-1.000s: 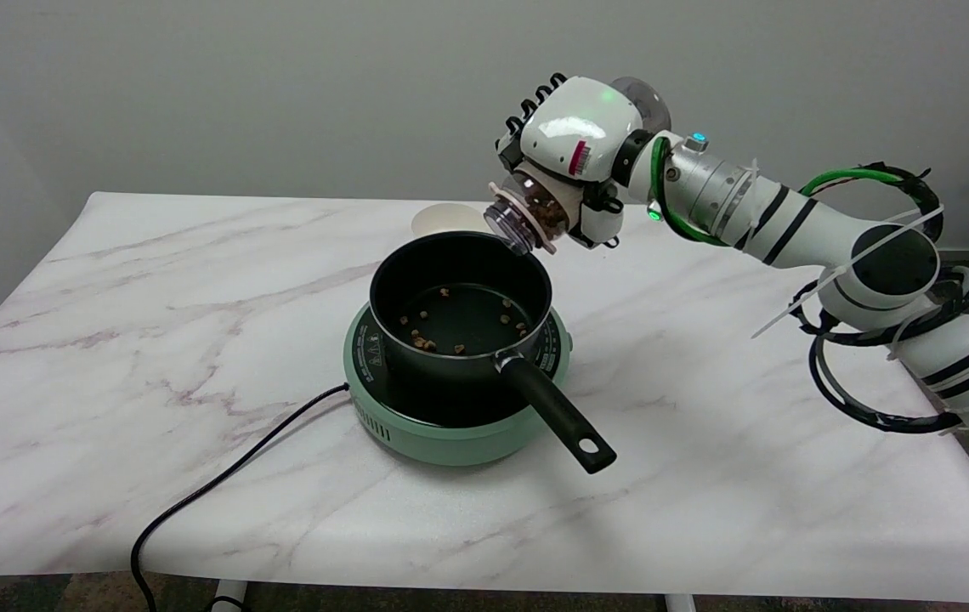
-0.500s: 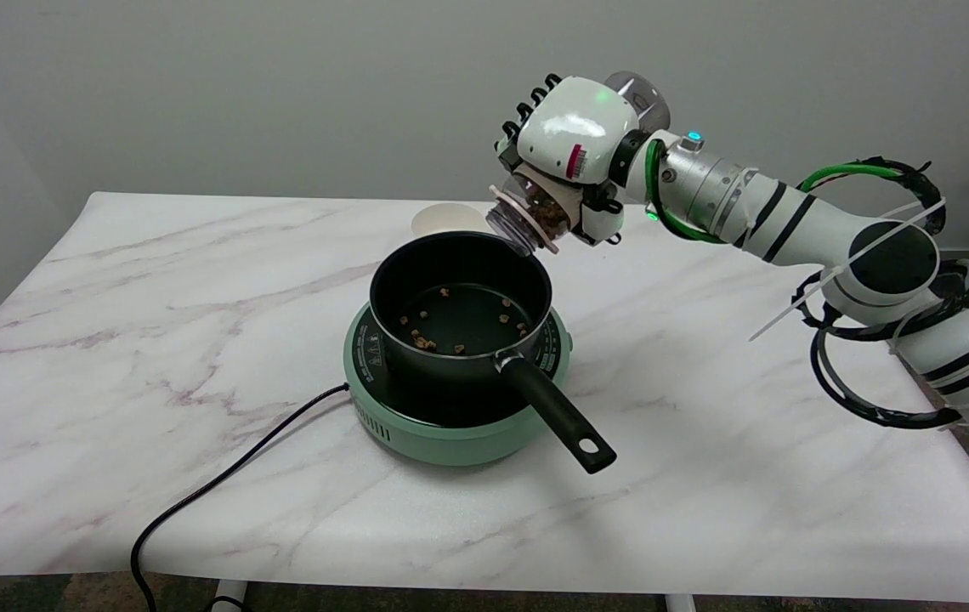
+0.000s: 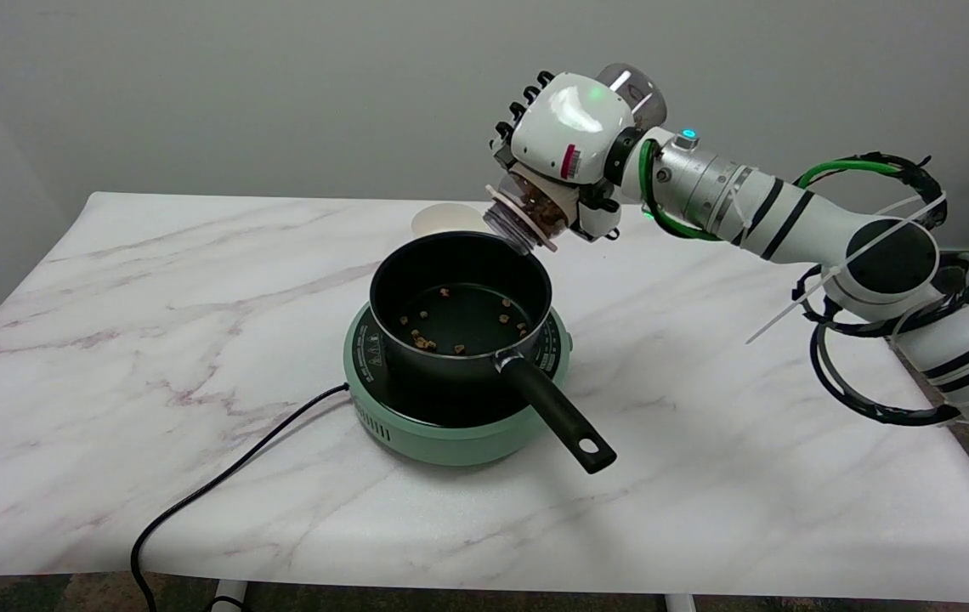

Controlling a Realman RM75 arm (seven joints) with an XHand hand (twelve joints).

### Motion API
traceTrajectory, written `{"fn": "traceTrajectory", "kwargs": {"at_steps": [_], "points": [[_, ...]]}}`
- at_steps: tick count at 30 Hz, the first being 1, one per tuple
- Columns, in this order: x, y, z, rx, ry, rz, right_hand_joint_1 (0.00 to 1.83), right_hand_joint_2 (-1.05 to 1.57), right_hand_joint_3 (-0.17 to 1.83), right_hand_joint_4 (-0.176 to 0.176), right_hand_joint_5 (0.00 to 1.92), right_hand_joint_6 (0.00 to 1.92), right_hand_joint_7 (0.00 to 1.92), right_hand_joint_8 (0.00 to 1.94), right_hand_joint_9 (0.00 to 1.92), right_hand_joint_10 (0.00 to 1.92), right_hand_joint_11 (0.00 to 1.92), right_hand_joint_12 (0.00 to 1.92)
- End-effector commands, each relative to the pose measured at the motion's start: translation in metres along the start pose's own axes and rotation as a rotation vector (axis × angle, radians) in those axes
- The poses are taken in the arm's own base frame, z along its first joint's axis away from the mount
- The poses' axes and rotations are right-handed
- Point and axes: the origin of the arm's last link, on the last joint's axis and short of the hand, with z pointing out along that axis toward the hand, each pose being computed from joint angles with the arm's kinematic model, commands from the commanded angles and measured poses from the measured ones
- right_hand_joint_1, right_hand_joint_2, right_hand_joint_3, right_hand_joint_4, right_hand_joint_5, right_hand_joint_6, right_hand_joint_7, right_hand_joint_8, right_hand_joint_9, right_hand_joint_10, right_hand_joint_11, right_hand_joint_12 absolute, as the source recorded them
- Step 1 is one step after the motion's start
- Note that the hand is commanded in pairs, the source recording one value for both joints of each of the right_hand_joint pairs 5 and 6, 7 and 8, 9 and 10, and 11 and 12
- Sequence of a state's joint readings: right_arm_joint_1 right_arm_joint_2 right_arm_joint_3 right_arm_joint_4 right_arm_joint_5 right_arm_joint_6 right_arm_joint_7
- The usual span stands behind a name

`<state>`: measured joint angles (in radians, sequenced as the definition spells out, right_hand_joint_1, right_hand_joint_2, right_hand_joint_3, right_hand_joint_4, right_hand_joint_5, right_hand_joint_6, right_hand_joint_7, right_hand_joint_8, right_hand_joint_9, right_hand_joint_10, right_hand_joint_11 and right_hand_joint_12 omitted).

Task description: Pour the contents of the bottle into the soup pot.

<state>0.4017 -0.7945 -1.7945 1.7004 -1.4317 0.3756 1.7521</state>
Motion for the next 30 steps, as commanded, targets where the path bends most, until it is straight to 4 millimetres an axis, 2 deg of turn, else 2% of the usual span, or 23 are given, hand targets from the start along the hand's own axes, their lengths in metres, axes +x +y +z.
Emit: {"fn": "traceTrajectory", "kwargs": {"at_steps": [1,6,21,30], "points": [[0.004,-0.005,0.002,0.009,-0.005,-0.065,1.42,0.51,1.08,0.000,1.59,1.59,1.36,1.36,1.24,1.24,1.09,1.09],[0.005,-0.004,0.002,0.000,-0.017,-0.118,1.41,0.54,1.05,0.000,1.61,1.61,1.36,1.36,1.24,1.24,1.09,1.09],[0.002,-0.004,0.001,-0.027,0.000,-0.029,1.40,0.56,1.03,0.000,1.61,1.61,1.36,1.36,1.24,1.24,1.09,1.09],[-0.005,0.005,-0.003,-0.111,0.043,0.224,1.43,0.45,1.08,0.000,1.53,1.53,1.34,1.34,1.23,1.23,1.07,1.07]]}}
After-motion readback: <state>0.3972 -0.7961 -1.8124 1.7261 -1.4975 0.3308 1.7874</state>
